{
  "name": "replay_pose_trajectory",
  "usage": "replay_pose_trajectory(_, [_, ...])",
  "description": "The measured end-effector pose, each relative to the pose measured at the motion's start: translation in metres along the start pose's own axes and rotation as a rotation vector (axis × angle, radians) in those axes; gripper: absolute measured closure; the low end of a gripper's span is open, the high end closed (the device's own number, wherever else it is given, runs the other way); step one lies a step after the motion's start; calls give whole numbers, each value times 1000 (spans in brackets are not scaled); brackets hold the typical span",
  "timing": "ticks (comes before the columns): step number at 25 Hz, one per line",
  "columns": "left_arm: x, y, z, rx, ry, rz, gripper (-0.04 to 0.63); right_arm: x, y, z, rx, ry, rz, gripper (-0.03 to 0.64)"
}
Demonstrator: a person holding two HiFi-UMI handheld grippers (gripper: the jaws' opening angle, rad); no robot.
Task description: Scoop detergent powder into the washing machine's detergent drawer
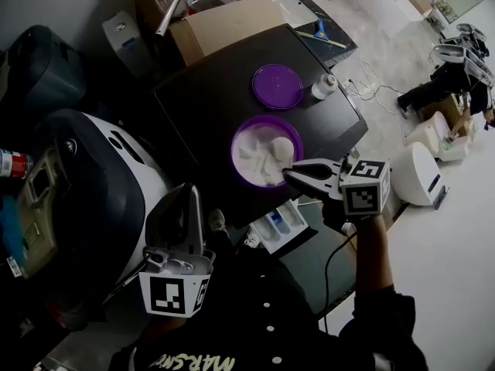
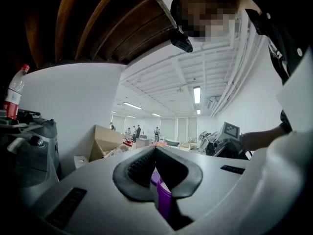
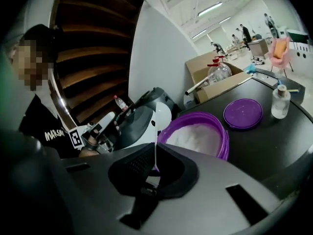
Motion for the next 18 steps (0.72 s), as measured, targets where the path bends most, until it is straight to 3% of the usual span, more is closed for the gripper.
replay_pose_trajectory(8, [7,-4,-8,8,-12,13,581,-18,29,9,299,-219,2,583])
replay_pose_trajectory(18, [16,-3,-22,35,-28,30,581,-35,67,17,571,-348,113,584])
Point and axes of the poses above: the fingertips, and each gripper's own axes: y backward along the fingers, x to its right, z out of its underside, the point moved 8 cm from there along y, backward along the fingers, and after that the axes turned 14 degrees about z, right-handed, at the moved point
